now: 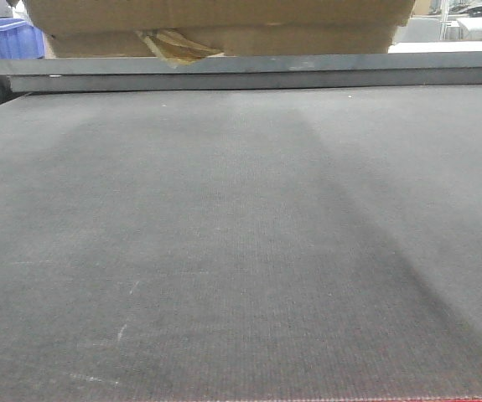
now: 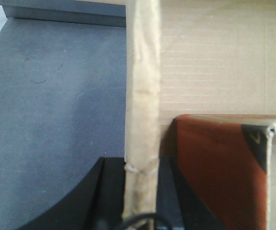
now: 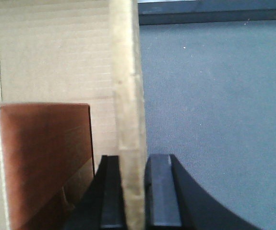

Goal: Stack two boxes on right shelf middle
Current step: 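Lift the two stacked boxes off the table with both grippers, then back away from the red table holding the boxes in both grippers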

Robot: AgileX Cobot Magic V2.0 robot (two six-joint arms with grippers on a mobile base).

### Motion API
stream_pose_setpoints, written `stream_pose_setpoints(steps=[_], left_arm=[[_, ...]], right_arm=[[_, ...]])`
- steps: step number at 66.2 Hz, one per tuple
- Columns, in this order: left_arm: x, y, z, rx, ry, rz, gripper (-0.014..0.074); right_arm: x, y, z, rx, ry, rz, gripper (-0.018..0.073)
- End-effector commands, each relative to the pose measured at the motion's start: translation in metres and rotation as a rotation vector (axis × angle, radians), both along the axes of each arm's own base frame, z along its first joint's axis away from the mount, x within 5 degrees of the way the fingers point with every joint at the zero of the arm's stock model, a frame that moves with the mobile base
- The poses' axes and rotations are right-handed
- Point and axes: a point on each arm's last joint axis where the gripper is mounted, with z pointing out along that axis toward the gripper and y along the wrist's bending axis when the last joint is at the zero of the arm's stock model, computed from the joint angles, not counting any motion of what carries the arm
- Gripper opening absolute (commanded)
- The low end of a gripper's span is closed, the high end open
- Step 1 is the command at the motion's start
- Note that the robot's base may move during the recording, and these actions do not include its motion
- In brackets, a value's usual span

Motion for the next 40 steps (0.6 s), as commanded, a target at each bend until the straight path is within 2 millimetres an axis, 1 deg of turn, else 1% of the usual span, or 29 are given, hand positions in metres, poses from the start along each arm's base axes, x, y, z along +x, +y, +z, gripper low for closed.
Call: stream_pose_setpoints(steps=[1,40], left_arm=[[-0.0059,0.0039,0.0151,-0.018,-0.08,-0.009,-0.0111],[-0.0059,0.0039,0.0151,-0.018,-0.08,-0.009,-0.0111]], right_arm=[[-0.0042,-0.0026,0.014,0.008,-0.084,0.005,-0.0154],[-0.0042,-0.0026,0.014,0.008,-0.084,0.005,-0.0154]])
